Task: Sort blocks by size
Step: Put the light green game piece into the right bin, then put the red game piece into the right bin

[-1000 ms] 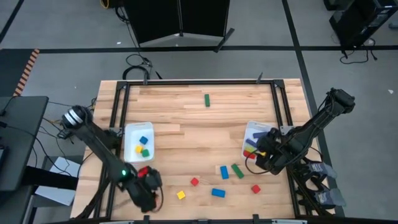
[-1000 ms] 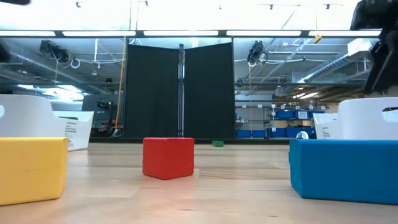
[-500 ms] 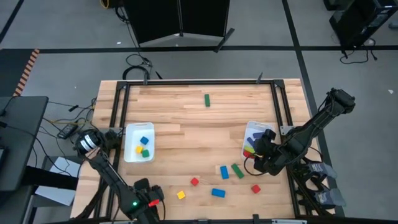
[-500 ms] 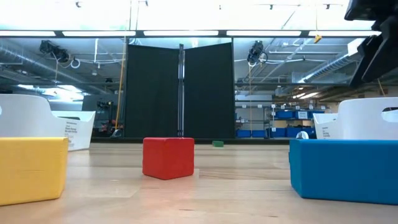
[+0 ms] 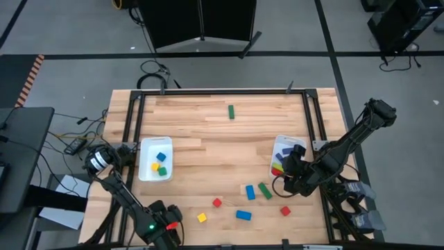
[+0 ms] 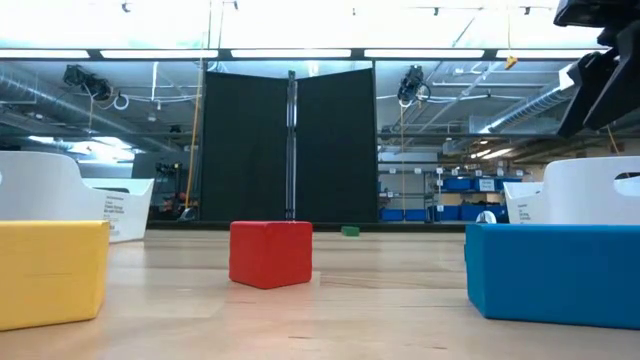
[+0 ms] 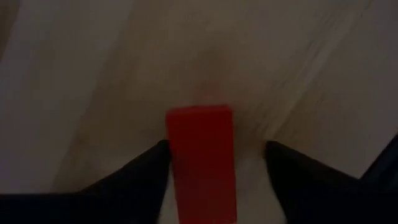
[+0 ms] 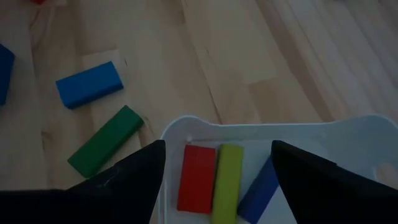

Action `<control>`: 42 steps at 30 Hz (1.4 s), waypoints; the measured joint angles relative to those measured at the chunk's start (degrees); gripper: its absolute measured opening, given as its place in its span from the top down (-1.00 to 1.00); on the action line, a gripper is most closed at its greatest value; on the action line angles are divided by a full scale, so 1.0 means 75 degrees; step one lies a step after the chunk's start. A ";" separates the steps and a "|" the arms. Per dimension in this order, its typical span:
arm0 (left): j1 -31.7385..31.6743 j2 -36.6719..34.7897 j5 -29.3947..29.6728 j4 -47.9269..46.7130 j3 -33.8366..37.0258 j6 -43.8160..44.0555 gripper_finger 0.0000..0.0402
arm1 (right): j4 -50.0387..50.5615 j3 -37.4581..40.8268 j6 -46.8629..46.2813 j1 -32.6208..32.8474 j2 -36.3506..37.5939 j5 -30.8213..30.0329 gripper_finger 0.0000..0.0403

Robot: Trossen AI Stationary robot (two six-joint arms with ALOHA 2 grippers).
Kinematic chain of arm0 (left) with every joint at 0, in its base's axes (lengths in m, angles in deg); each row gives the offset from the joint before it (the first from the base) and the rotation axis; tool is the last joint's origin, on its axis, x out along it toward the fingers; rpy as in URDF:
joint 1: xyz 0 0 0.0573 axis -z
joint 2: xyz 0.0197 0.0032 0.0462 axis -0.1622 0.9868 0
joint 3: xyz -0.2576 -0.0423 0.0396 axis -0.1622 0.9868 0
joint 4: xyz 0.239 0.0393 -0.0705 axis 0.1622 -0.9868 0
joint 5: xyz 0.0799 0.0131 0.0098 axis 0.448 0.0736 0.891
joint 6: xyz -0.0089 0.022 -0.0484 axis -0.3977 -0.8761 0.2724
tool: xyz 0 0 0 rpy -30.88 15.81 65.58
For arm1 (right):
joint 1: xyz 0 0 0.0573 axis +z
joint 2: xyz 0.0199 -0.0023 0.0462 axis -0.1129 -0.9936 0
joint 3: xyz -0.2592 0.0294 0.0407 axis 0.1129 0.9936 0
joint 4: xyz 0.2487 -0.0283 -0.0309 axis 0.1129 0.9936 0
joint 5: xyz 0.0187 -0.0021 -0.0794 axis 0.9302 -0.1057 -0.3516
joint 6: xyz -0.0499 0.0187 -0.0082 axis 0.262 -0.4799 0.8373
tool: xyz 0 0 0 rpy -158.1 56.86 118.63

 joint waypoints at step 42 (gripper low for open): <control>-0.6719 0.3795 -0.0685 0.8277 -0.5456 -0.9296 0.35 | -0.0470 -0.1687 0.1959 0.3124 0.1204 -0.3857 -0.43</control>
